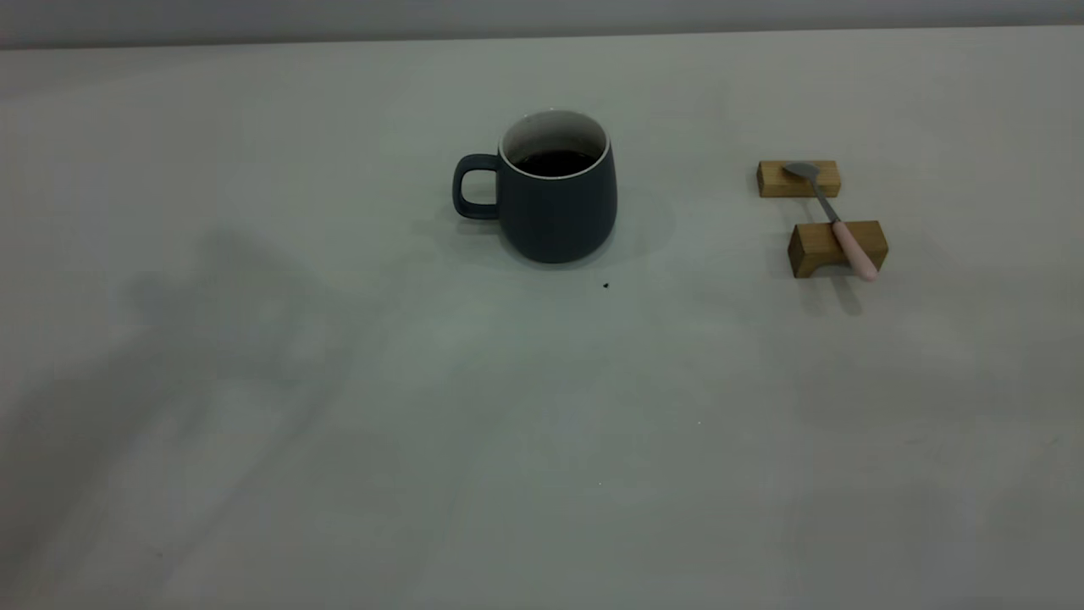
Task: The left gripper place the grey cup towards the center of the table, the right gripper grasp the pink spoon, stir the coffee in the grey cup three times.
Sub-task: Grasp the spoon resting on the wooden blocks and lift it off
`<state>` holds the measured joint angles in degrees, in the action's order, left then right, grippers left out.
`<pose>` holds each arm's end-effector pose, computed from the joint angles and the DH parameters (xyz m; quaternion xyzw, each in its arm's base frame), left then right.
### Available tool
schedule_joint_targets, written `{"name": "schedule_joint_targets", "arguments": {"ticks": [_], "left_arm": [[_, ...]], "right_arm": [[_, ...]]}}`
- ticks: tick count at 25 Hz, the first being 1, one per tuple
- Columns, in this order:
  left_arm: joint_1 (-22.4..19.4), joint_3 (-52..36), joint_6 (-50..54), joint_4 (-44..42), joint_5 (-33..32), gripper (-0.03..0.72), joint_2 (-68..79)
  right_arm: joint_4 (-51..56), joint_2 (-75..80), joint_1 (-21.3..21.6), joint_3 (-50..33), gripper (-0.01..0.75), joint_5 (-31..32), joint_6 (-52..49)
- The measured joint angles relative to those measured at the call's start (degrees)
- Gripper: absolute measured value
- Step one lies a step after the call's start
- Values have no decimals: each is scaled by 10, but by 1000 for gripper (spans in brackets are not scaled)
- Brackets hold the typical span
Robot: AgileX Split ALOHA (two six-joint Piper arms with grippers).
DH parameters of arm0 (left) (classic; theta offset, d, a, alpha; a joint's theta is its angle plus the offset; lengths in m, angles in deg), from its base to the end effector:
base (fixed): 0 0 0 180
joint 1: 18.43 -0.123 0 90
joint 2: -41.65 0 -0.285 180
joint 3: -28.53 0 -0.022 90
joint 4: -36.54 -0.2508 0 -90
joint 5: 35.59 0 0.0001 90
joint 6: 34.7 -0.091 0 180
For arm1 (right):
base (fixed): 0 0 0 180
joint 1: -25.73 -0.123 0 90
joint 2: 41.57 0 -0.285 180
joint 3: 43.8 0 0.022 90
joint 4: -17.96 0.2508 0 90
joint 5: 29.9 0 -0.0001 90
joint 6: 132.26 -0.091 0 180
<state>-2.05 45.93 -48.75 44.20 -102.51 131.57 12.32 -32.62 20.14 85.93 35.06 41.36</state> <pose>0.2761 -0.0928 0.4358 0.2425 0.9040 -0.0737 0.3444 -0.0015 -0.0083 0.2637 0.0085 0.8826 -0.0001 0.4701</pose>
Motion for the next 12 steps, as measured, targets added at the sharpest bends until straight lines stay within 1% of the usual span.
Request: {"name": "schedule_joint_targets", "arguments": {"ticks": [8, 12], "left_arm": [[0, -320, 52, 0, 0, 519, -275], [0, -449, 65, 0, 0, 519, -389]], "right_arm": [[0, 0, 0, 0, 238, 0, 0], [0, 0, 0, 0, 238, 0, 0]]}}
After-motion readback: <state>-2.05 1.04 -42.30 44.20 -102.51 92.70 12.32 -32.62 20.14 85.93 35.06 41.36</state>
